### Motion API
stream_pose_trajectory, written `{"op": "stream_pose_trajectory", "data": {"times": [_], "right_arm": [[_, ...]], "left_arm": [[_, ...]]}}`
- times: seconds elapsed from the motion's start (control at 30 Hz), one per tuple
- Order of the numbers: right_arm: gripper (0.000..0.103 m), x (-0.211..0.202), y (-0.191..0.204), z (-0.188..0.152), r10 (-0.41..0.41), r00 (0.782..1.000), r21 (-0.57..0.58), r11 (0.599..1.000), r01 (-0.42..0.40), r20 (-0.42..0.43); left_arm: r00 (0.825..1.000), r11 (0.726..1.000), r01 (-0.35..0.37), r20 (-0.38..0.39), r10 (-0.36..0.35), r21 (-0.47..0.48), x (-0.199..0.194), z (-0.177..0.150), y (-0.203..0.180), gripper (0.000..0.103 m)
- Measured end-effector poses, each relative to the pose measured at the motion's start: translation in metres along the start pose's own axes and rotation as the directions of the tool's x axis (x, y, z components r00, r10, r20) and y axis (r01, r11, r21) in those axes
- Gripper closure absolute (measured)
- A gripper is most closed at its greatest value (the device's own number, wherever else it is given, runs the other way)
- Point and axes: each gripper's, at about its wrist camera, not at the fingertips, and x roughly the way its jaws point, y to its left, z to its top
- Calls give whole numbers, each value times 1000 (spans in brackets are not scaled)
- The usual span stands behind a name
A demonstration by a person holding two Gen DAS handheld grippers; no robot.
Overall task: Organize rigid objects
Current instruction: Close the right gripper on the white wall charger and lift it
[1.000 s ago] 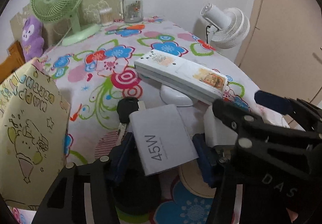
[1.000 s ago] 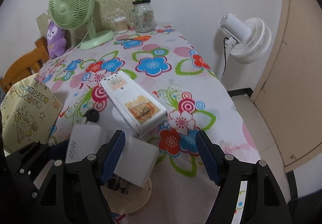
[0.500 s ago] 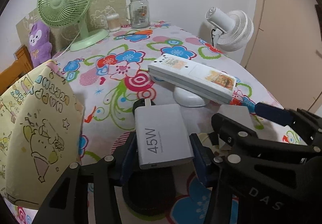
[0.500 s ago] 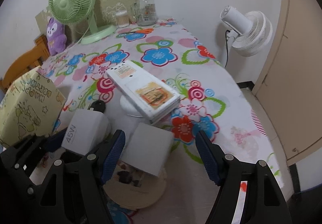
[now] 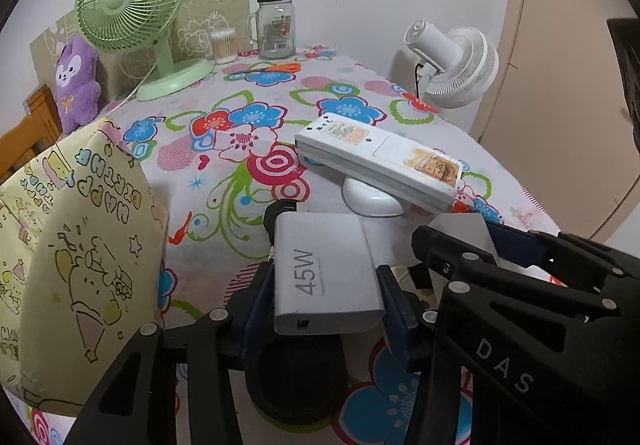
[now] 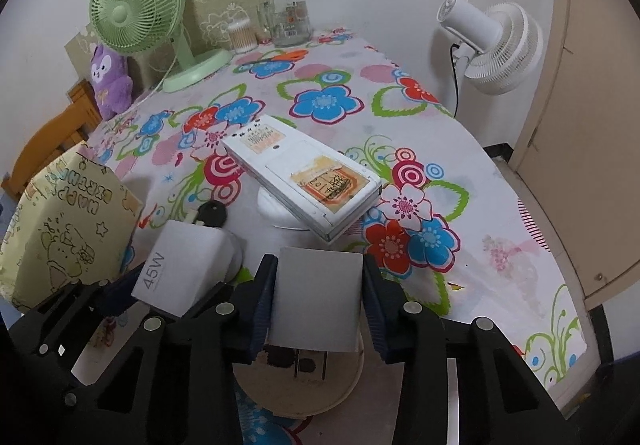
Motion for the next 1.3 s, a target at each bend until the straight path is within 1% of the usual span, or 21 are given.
{"op": "stream_pose_trajectory", "data": {"times": [0.53,0.63,0.77,1.03,1.23,1.27,1.3], "right_arm": [[60,-28,13,4,-4,998,-12,1000,5,57],[60,-34,16,5,-8,997,-18,1000,10,71],[60,-40,21,7,-7,996,-26,1000,10,86],[60,-36,20,8,5,997,-21,1000,-3,72],[60,-24,15,8,3,999,-6,1000,-3,46],[60,-22,14,8,3,999,-4,1000,-3,40],[60,-19,13,8,1,999,-1,1000,-1,36]], "left_arm": [[998,1000,-2,55,2,3,-27,5,2,54],[998,1000,3,66,-3,6,-32,7,2,58],[997,1000,9,77,-10,11,-34,8,1,74],[997,1000,8,75,-9,13,-32,9,-1,74],[999,1000,16,43,-16,1,-16,9,-1,73],[999,1000,19,37,-19,0,-13,9,-1,73],[999,1000,24,31,-24,-2,-11,9,-1,76]]}}
